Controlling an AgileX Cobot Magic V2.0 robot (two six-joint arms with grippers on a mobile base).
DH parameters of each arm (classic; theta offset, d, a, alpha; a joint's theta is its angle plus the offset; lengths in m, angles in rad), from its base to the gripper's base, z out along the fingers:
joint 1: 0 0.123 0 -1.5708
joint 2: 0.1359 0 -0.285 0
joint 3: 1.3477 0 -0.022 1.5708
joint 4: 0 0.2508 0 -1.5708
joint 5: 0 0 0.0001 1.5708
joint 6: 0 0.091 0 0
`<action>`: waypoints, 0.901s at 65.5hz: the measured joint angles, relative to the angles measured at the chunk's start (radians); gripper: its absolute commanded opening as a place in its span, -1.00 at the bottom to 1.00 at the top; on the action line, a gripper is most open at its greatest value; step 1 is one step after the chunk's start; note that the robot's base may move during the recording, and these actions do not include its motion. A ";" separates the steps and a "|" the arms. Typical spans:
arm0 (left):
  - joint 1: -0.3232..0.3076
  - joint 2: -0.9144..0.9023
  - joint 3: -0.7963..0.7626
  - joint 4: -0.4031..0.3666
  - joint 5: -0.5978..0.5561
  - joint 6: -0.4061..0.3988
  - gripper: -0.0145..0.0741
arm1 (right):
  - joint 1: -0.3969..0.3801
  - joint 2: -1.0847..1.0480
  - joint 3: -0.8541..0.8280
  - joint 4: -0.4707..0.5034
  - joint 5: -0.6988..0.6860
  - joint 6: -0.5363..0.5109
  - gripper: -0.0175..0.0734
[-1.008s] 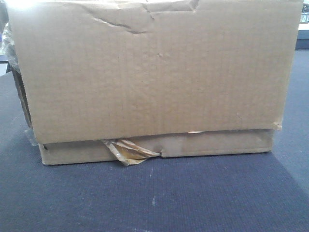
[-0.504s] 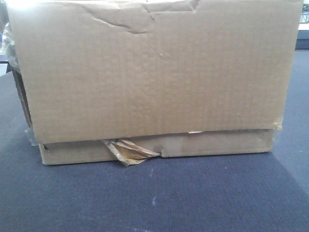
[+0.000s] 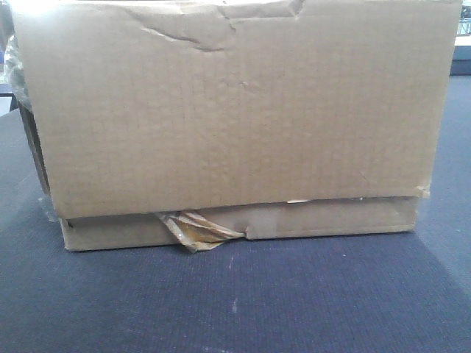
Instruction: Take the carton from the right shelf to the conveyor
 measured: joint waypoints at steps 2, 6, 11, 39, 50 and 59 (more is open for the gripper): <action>0.000 0.000 0.024 -0.009 -0.036 0.000 -0.69 | 0.000 0.000 0.000 0.000 0.000 0.000 -0.77; 0.000 0.000 0.054 -0.028 -0.070 0.002 -0.69 | 0.000 0.000 0.000 0.000 0.000 0.000 -0.77; 0.002 0.000 0.062 -0.038 -0.073 0.002 -0.69 | 0.000 0.000 0.000 0.000 0.000 0.000 -0.77; 0.002 0.000 0.066 -0.041 -0.083 0.006 -0.69 | 0.000 -0.002 0.000 0.000 0.000 0.000 -0.77; 0.002 0.000 0.066 -0.041 -0.084 0.006 -0.69 | 0.000 -0.002 0.000 0.000 0.000 0.000 -0.77; 0.002 0.000 0.066 -0.041 -0.084 0.006 -0.69 | 0.000 -0.002 0.000 0.000 0.000 0.000 -0.77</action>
